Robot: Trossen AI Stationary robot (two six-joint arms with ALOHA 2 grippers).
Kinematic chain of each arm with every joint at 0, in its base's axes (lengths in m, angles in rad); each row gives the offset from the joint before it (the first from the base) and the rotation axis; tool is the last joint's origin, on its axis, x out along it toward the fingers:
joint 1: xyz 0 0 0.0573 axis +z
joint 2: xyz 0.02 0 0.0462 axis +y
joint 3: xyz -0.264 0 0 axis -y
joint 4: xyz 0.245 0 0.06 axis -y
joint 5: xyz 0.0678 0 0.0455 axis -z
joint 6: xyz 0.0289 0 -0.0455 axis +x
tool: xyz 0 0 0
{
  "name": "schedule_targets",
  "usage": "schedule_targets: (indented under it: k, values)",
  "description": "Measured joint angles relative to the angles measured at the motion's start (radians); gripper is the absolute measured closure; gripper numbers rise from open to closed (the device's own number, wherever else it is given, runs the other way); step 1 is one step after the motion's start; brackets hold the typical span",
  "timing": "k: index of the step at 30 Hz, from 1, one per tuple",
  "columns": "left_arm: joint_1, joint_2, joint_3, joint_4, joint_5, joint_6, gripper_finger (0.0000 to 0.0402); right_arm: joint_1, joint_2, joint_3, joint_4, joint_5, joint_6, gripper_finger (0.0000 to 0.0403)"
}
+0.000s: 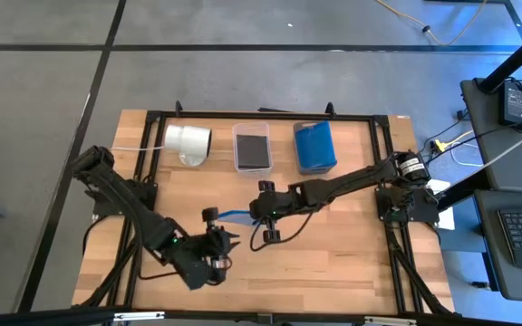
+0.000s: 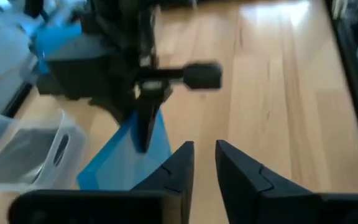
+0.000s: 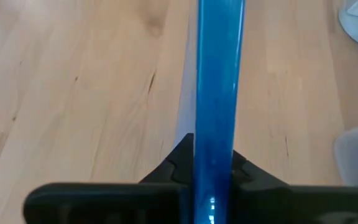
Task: Pick & place jewel cases by type
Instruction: Put the blue cd case into the gray bin
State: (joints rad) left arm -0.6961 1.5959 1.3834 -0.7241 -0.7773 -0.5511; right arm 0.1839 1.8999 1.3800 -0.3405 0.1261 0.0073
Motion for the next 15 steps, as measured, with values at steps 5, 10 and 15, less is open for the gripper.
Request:
schedule_targets:
  k: [5,10,15]
  values:
    - [0.032,0.0,0.058,-0.107,0.083,0.07,0.0363,0.0,0.001,-0.001,0.006,-0.002,0.007,0.0378]
    - [0.035,0.0,0.078,-0.122,0.094,0.315,0.0378,-0.001,0.001,-0.002,0.009,-0.004,0.019,0.0371]
    - [0.033,-0.002,0.078,-0.116,-0.018,0.414,0.0384,-0.001,0.002,-0.008,0.017,-0.007,0.034,0.0373]
